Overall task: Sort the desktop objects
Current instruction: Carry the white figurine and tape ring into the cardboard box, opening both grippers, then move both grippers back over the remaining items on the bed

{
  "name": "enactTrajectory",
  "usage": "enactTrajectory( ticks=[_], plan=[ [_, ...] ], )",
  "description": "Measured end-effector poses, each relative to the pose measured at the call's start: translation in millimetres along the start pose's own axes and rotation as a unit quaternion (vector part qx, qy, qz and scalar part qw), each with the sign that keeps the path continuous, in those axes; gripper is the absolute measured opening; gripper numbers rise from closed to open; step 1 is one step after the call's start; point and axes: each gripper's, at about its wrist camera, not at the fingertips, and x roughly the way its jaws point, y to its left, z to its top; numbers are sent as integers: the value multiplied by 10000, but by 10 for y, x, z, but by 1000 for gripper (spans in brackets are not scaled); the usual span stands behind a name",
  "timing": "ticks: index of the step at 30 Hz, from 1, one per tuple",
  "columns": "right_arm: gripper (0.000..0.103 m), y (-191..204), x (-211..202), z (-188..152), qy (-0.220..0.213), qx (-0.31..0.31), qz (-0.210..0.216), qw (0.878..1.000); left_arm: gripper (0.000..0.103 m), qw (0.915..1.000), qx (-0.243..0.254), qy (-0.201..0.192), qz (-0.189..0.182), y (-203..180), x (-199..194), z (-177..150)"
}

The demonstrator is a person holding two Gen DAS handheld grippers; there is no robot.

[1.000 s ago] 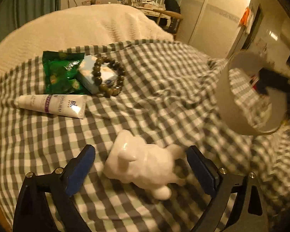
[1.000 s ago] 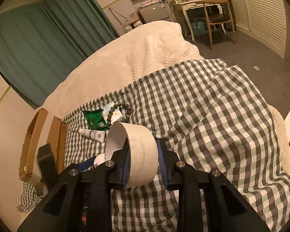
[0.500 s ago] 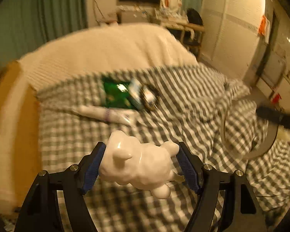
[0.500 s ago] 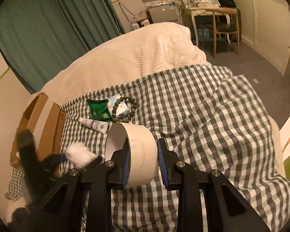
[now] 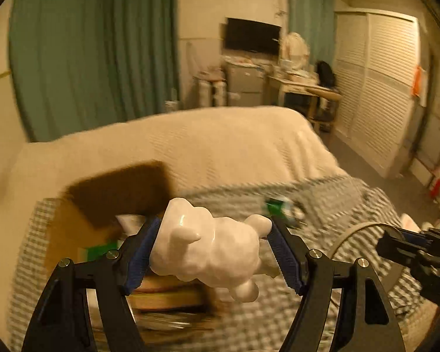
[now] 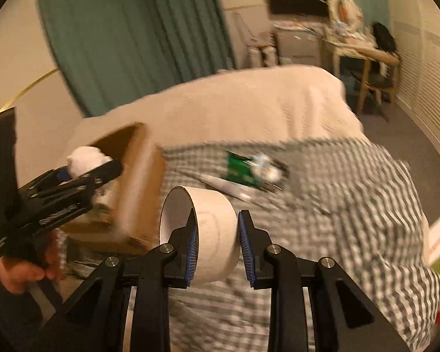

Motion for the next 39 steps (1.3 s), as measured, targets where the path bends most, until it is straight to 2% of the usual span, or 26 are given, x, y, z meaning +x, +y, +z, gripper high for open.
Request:
enactTrajectory(
  ticks=[4, 8, 10, 12, 13, 14, 15, 16, 17, 20, 25, 30, 35, 39],
  plan=[
    [25, 701, 140, 285, -70, -326, 358, 9988, 76, 9989, -241, 27, 411, 566, 0, 69],
    [25, 1328, 570, 410, 203, -587, 646, 9960, 76, 9964, -444, 342, 632, 1058, 130, -99],
    [25, 1490, 828, 396, 399, -481, 745, 9953, 76, 9950, -507, 494, 708, 1215, 241, -242],
    [26, 1598, 1006, 347, 501, -487, 707, 9950, 77, 9948, -528, 606, 633, 1296, 357, -360],
    [26, 1636, 1086, 334, 520, -491, 689, 9951, 79, 9947, -538, 642, 602, 1324, 386, -401],
    [27, 1658, 1141, 308, 514, -471, 686, 9952, 87, 9945, -546, 672, 588, 1341, 419, -430],
    [37, 1660, 1184, 291, 528, -431, 762, 9948, 92, 9938, -567, 723, 629, 1349, 456, -466],
    [50, 1638, 1194, 292, 542, -411, 818, 9943, 98, 9930, -605, 742, 693, 1350, 456, -477],
    [56, 1612, 1191, 284, 524, -389, 822, 9945, 98, 9923, -657, 741, 742, 1357, 462, -480],
    [59, 1451, 1066, 323, 340, -364, 645, 9967, 98, 9917, -816, 721, 676, 1326, 409, -439],
    [59, 952, 547, 454, -82, -297, 64, 9995, 98, 9944, -881, 442, 392, 930, 140, -298],
    [59, 392, 30, 512, -356, -157, -601, 9974, 102, 9952, -800, 516, -211, 119, 110, -200],
    [59, -126, -185, 350, -413, -32, -935, 9948, 103, 9929, -733, 823, -455, -677, 492, -336],
    [58, -505, -8, 158, -390, 93, -956, 9946, 103, 9887, -781, 1211, -408, -1138, 1092, -539]
  ],
)
